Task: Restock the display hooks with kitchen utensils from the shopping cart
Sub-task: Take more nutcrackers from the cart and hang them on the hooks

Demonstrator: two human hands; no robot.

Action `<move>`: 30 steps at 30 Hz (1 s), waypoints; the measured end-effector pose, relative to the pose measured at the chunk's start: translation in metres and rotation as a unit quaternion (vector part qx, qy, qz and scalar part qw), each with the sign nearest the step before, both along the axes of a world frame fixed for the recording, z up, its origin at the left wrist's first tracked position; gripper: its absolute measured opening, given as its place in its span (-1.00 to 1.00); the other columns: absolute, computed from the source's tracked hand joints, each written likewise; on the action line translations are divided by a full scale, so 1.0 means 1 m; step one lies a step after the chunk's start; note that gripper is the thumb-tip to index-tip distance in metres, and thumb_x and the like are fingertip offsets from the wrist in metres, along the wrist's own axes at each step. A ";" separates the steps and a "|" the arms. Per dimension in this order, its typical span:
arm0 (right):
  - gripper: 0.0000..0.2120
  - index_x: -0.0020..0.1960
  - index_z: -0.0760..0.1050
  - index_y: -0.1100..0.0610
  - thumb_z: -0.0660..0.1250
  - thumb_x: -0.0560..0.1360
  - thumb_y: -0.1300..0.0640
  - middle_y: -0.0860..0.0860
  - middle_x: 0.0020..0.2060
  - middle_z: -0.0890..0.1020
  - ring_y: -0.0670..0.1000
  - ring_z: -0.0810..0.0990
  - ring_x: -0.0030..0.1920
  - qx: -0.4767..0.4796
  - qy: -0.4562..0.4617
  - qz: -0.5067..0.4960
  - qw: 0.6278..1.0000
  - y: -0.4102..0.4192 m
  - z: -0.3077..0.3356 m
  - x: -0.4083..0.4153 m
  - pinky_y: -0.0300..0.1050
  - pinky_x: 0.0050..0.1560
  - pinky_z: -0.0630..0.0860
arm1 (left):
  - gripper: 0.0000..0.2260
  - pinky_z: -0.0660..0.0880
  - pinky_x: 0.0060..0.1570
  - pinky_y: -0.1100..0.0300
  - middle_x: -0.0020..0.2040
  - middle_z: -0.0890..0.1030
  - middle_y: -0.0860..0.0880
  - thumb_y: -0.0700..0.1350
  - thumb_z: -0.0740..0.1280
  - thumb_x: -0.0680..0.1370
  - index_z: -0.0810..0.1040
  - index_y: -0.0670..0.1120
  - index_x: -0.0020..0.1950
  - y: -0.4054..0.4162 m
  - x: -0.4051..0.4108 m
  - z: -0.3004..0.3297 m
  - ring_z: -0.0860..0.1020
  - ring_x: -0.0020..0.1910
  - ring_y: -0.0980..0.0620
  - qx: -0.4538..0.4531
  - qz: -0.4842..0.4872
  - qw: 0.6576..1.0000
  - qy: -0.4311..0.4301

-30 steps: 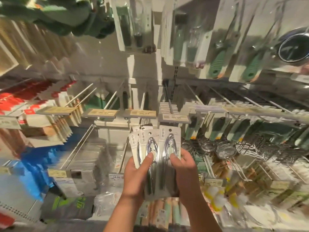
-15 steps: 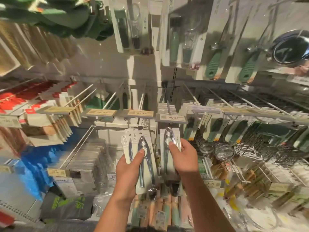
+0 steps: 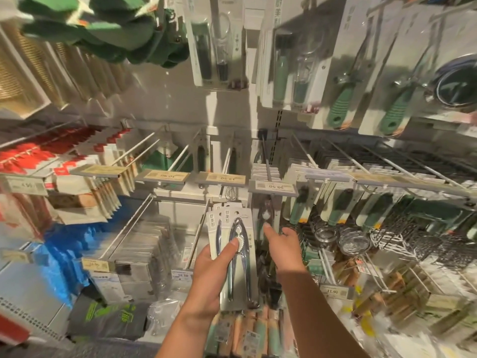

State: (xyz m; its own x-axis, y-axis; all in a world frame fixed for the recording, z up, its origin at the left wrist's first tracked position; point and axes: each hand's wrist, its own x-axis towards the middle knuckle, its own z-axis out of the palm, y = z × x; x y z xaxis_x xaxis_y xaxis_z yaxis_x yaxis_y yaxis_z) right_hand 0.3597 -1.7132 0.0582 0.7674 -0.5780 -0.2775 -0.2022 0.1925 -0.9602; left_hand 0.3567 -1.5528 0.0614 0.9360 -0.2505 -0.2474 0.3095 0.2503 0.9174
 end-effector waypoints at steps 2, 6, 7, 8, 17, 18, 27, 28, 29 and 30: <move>-0.43 0.54 0.32 0.14 0.38 0.63 -0.04 0.07 0.40 0.50 0.10 0.54 0.31 0.008 0.002 0.000 1.000 0.003 -0.002 -0.010 0.03 0.29 0.49 | -0.80 0.60 0.15 0.05 0.09 0.75 -0.08 -0.11 0.40 0.63 0.67 -0.09 0.24 -0.002 0.000 -0.002 0.72 0.12 -0.05 -0.004 -0.003 1.000 -0.008; -0.80 0.02 0.57 0.09 0.38 0.62 -0.05 -0.05 -0.24 0.62 -0.03 0.55 -0.27 -0.008 -0.007 0.094 0.995 0.017 -0.002 -0.033 -0.20 -0.28 0.47 | -0.80 0.62 0.06 0.06 0.06 0.76 -0.12 -0.13 0.40 0.63 0.67 -0.10 0.23 -0.006 -0.001 -0.004 0.73 0.07 -0.10 -0.013 -0.014 1.000 -0.015; -0.76 -0.12 0.53 0.10 0.38 0.60 -0.05 -0.03 -0.36 0.53 -0.03 0.47 -0.36 -0.022 -0.013 0.117 0.993 0.021 -0.002 -0.036 -0.22 -0.34 0.40 | -0.78 0.61 0.09 0.02 0.07 0.75 -0.13 -0.12 0.42 0.61 0.67 -0.10 0.24 -0.006 0.000 -0.006 0.73 0.08 -0.11 -0.014 -0.014 1.000 -0.017; -0.66 -0.22 0.46 0.17 0.39 0.58 -0.05 0.06 -0.42 0.42 0.00 0.36 -0.40 -0.038 -0.016 0.132 0.990 0.024 -0.001 -0.038 -0.19 -0.36 0.33 | -0.76 0.61 0.13 -0.02 0.08 0.75 -0.14 -0.11 0.44 0.59 0.67 -0.09 0.25 -0.006 0.000 -0.007 0.72 0.10 -0.14 -0.020 -0.016 1.000 -0.016; -0.44 -0.13 0.42 0.29 0.51 0.34 -0.20 0.08 -0.28 0.37 0.09 0.32 -0.26 -0.035 -0.045 0.112 0.992 0.029 0.001 -0.042 0.03 -0.26 0.32 | -0.60 0.53 0.25 -0.37 0.17 0.70 -0.22 0.11 0.44 0.54 0.63 -0.06 0.30 -0.003 -0.004 -0.008 0.68 0.17 -0.28 -0.026 -0.052 0.997 -0.056; -0.39 -0.08 0.42 0.33 0.51 0.34 -0.20 0.08 -0.27 0.40 0.08 0.36 -0.25 -0.044 -0.042 0.099 0.993 0.028 0.001 -0.043 0.10 -0.26 0.37 | -0.60 0.54 0.24 -0.37 0.17 0.70 -0.22 0.12 0.43 0.54 0.62 -0.06 0.30 -0.003 -0.004 -0.006 0.68 0.17 -0.27 -0.024 -0.055 0.997 -0.055; -0.86 0.02 0.57 0.19 0.41 0.55 0.12 0.12 -0.19 0.72 0.08 0.67 -0.22 -0.047 -0.114 0.088 0.988 0.024 0.016 -0.051 -0.17 -0.20 0.58 | -0.64 0.62 0.15 -0.09 0.20 0.71 -0.11 0.14 0.32 0.65 0.58 -0.04 0.35 -0.008 0.003 0.000 0.70 0.17 -0.15 -0.040 -0.011 0.998 0.045; -0.86 0.04 0.58 0.19 0.41 0.55 0.13 0.15 -0.15 0.73 0.14 0.69 -0.16 -0.053 -0.117 0.078 0.989 0.024 0.015 -0.050 -0.12 -0.14 0.61 | -0.50 0.60 0.21 -0.14 0.27 0.68 -0.10 0.24 0.39 0.58 0.54 -0.02 0.41 -0.010 0.005 -0.004 0.67 0.21 -0.15 -0.041 0.002 0.997 0.064; -0.92 0.03 0.58 0.17 0.40 0.57 0.16 0.14 -0.17 0.72 0.11 0.70 -0.15 -0.059 -0.119 0.064 0.989 0.022 0.014 -0.049 -0.13 -0.10 0.61 | -0.33 0.55 0.27 -0.20 0.34 0.63 -0.08 0.34 0.45 0.47 0.49 0.02 0.47 -0.011 0.010 -0.015 0.64 0.28 -0.16 -0.044 0.012 0.996 0.078; -0.99 0.00 0.58 0.13 0.39 0.59 0.19 0.12 -0.21 0.71 0.04 0.69 -0.19 -0.061 -0.122 0.047 0.989 0.021 0.015 -0.048 -0.17 -0.10 0.59 | -0.22 0.51 0.32 -0.24 0.38 0.60 -0.06 0.40 0.48 0.37 0.46 0.07 0.49 -0.012 0.013 -0.021 0.61 0.32 -0.15 -0.048 0.016 0.995 0.083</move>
